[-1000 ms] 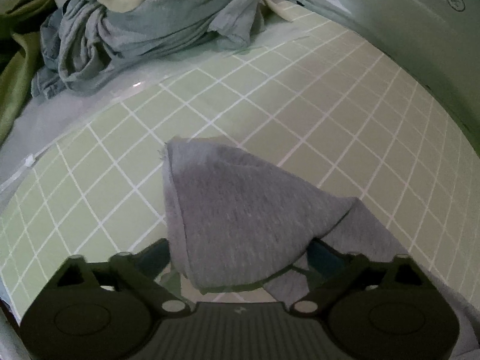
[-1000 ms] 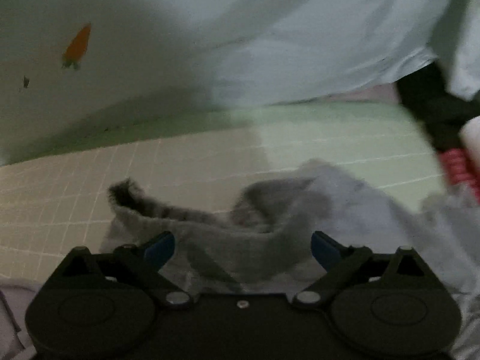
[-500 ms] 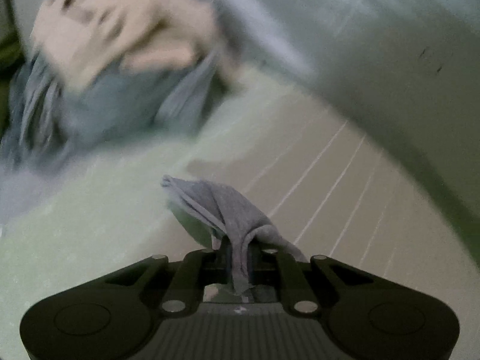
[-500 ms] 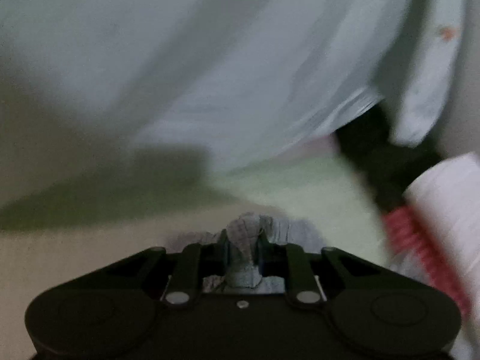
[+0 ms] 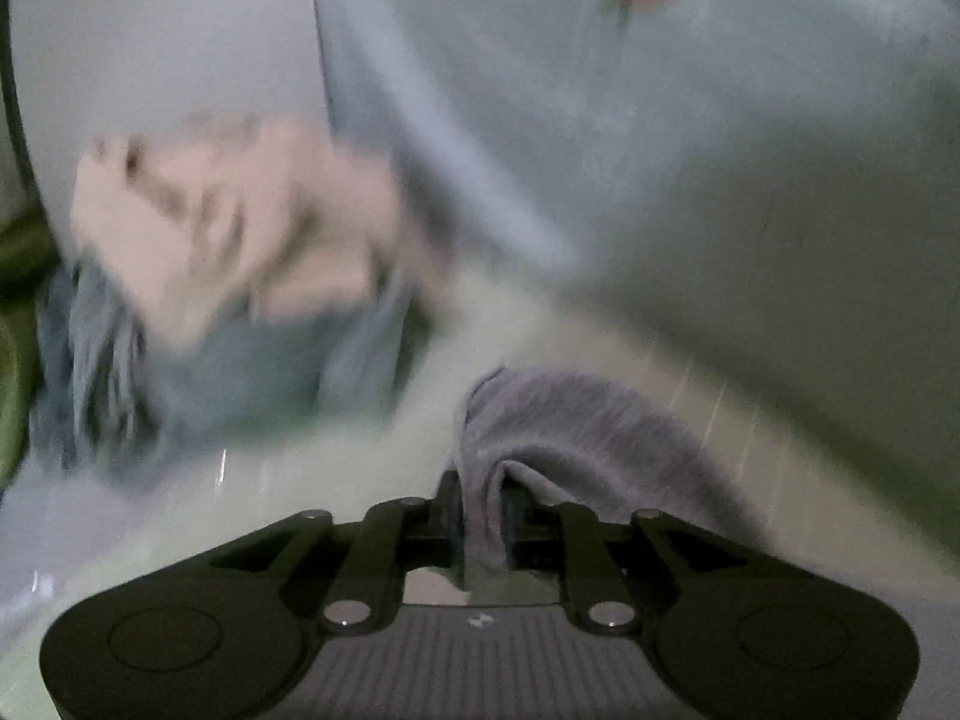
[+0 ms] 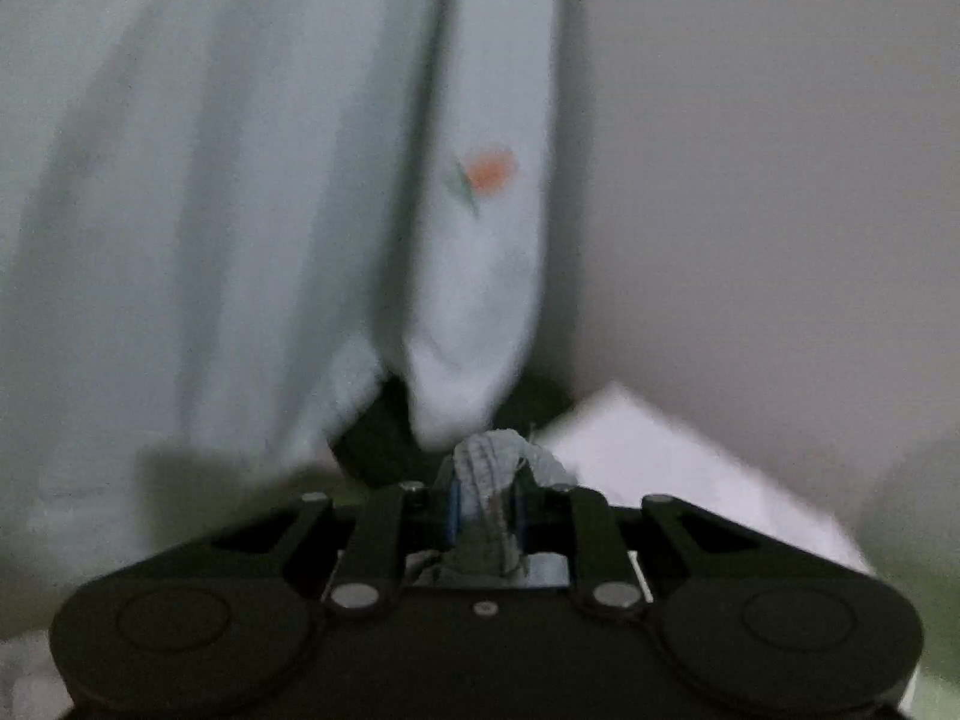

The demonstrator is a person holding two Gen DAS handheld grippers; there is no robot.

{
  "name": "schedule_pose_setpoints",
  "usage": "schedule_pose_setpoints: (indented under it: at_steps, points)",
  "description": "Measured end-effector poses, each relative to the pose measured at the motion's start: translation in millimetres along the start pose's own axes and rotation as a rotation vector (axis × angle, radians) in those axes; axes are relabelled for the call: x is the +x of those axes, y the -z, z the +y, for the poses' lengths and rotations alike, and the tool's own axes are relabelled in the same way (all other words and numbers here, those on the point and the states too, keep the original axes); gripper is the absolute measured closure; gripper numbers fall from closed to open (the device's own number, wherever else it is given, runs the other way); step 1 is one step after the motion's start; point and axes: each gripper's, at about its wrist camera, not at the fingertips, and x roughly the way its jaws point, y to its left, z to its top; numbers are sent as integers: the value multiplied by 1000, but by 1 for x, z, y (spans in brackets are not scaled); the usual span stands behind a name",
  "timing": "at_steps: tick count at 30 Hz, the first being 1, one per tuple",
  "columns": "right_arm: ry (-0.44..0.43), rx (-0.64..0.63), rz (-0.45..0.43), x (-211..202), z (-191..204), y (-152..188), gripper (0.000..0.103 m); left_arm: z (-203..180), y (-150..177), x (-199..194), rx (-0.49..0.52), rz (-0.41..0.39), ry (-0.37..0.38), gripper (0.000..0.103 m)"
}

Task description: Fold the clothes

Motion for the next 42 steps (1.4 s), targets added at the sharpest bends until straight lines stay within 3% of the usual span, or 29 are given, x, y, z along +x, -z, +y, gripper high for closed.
schedule_pose_setpoints:
  at_steps: [1, 3, 5, 6, 7, 10, 14, 20, 23, 24, 26, 28, 29, 31, 32, 36, 41, 42]
  points:
    - [-6, -23, 43, 4, 1, 10, 74, 2, 9, 7, -3, 51, -5, 78]
    - [-24, -77, 107, 7, 6, 31, 47, 7, 26, 17, -14, 135, -15, 70]
    - [-66, -109, 111, 0, 11, 47, 31, 9, 38, 17, -26, 157, -27, 59]
    - [-85, -114, 109, -3, 13, 52, 25, 10, 40, 15, -29, 155, -29, 47]
    - [-102, -123, 116, -4, 17, 56, 23, 10, 43, 13, -31, 152, -30, 36]
    - [-153, -154, 139, -6, 33, 69, 23, 12, 46, 12, -47, 147, -17, 28]
    - [-221, -195, 171, -8, 54, 86, 15, 11, 39, 19, -93, 156, 23, 25]
    - [-303, -241, 230, -10, 94, 102, 15, -6, 33, 38, -132, 195, 115, 24]
    - [-318, -247, 247, -5, 107, 104, 13, -7, 35, 47, -161, 213, 92, 24]
    - [-319, -248, 257, -4, 110, 105, 12, -6, 36, 50, -175, 219, 90, 28]
    - [-308, -254, 282, 4, 114, 109, 12, -5, 36, 55, -199, 229, 90, 49]
    - [-308, -258, 316, 13, 116, 111, 16, -5, 34, 60, -220, 237, 93, 91]
    - [-316, -255, 336, 18, 117, 112, 28, -7, 31, 62, -224, 235, 94, 91]
    - [-325, -243, 373, 27, 118, 115, 66, -15, 21, 63, -207, 208, 115, 91]
    - [-323, -235, 389, 31, 119, 116, 99, -22, 13, 63, -190, 184, 130, 92]
    - [-316, -238, 362, 39, 122, 108, 102, -40, -21, 49, -130, 61, 208, 92]
    - [-258, -266, 176, 22, 117, 75, 103, -42, -60, 5, -84, -168, 312, 92]
    - [-228, -269, 126, 16, 112, 67, 103, -39, -61, 0, -77, -186, 297, 91]
